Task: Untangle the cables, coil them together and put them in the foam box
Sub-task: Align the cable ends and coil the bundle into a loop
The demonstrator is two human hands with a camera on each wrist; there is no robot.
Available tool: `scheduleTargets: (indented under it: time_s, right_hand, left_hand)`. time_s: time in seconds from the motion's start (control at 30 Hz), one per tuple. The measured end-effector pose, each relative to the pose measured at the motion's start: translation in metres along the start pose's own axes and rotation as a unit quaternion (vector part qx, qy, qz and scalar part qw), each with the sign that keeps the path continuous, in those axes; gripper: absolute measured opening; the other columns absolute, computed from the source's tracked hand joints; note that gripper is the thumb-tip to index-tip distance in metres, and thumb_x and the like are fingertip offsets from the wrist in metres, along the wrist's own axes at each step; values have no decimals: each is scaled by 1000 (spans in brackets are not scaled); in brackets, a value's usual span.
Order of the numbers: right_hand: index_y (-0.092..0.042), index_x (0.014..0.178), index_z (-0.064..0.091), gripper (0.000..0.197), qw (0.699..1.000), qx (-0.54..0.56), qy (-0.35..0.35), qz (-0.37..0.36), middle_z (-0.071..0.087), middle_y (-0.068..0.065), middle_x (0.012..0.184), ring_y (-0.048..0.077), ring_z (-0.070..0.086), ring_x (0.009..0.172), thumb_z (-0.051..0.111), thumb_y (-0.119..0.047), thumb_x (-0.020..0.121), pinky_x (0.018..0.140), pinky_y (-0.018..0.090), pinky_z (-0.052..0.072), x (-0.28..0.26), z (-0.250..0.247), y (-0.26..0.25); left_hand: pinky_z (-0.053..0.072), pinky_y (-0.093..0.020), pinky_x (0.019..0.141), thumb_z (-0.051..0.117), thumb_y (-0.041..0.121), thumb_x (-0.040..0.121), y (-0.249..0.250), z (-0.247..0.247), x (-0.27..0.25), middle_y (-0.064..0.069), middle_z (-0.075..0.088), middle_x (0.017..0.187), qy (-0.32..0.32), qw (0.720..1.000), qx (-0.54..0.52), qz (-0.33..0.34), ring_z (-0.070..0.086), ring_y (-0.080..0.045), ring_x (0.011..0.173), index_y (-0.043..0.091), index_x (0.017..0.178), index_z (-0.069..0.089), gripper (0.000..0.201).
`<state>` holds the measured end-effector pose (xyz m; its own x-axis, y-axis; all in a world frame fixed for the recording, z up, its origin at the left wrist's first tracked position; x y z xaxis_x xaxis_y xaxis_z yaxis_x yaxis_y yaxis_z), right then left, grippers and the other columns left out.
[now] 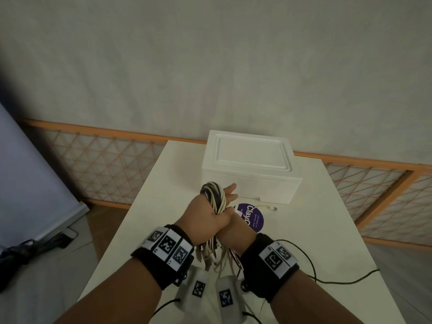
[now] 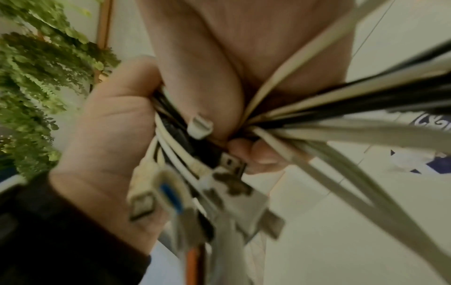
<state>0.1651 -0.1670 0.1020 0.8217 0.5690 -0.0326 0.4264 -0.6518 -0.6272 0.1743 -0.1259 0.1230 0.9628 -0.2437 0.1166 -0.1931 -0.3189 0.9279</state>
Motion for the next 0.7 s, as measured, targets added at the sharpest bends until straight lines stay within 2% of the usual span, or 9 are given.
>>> scheduleTargets:
  time_s: [0.07, 0.17, 0.27, 0.4, 0.47, 0.53, 0.6, 0.63, 0.7]
  right_hand:
    - [5, 137, 40, 42, 999, -38, -18, -2, 48, 20, 138, 28, 43, 128, 24, -10, 101, 88, 3, 21, 1, 6, 0]
    - [0, 132, 49, 36, 996, -85, -20, 20, 54, 16, 131, 27, 48, 121, 35, -5, 98, 90, 15, 30, 2, 6, 8]
    - [0, 125, 53, 33, 987, -154, -43, 29, 57, 18, 125, 29, 51, 114, 35, -5, 97, 90, 26, 36, 2, 9, 7]
    - [5, 111, 60, 29, 976, -189, -104, 33, 63, 20, 104, 31, 57, 97, 37, -3, 96, 79, 31, 42, 0, 16, 7]
    - [4, 103, 63, 27, 966, -224, -123, 29, 65, 16, 97, 29, 59, 91, 40, -6, 96, 76, 31, 43, -4, 22, 5]
    - [-2, 98, 62, 23, 959, -259, -105, 45, 63, 11, 95, 27, 59, 90, 44, -14, 93, 73, 34, 45, -8, 25, 5]
    - [-9, 90, 56, 12, 962, -252, -82, 66, 50, 2, 78, 23, 53, 80, 46, -16, 90, 67, 32, 41, -11, 29, 6]
    - [-12, 83, 52, 9, 961, -254, -81, 72, 42, -2, 71, 21, 49, 77, 46, -15, 89, 67, 32, 40, -11, 30, 6]
    - [-14, 80, 51, 11, 961, -251, -73, 88, 43, -3, 72, 20, 50, 77, 45, -14, 89, 67, 32, 42, -11, 26, 9]
  left_hand:
    - [34, -7, 103, 60, 14, 88, -4, 1, 0, 23, 57, 127, 8, 1000, 27, -9, 48, 20, 112, 28, 132, 55, 46]
    - [34, -5, 100, 60, 12, 89, -10, 1, 0, 29, 54, 120, 26, 998, 43, -26, 50, 21, 107, 27, 137, 48, 52]
    - [32, 1, 94, 60, 15, 89, -19, -5, 2, 24, 55, 122, 47, 996, 63, -50, 48, 26, 99, 23, 140, 47, 53]
    - [39, -12, 100, 60, 16, 89, -26, -5, 0, 14, 60, 125, 61, 994, 60, -69, 54, 12, 104, 21, 136, 50, 49]
    - [41, -16, 99, 61, 19, 88, -27, -9, 1, 10, 63, 125, 61, 991, 95, -69, 58, 2, 108, 16, 126, 59, 38]
    - [45, -20, 92, 61, 31, 86, -34, -19, 3, 1, 69, 114, 71, 984, 134, -93, 64, -10, 103, 10, 113, 67, 35]
    - [53, -31, 86, 53, 53, 74, -43, -25, 4, -9, 72, 101, 72, 979, 148, -116, 67, -21, 93, 4, 98, 70, 57]
    - [54, -35, 82, 50, 57, 72, -44, -25, 3, -10, 72, 92, 69, 977, 160, -119, 67, -22, 86, 4, 89, 70, 59]
    - [53, -34, 68, 56, 46, 83, -40, -25, 3, -6, 63, 67, 67, 973, 193, -106, 63, -21, 67, 10, 66, 59, 40]
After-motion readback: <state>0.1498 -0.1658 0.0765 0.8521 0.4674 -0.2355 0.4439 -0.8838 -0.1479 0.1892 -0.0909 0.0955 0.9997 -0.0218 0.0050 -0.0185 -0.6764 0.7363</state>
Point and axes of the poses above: each hand's wrist, its own x-axis towards the middle knuckle, its own z-axis out of the palm, y = z × x, the point moved 9 cm from there along x, towards the middle knuckle
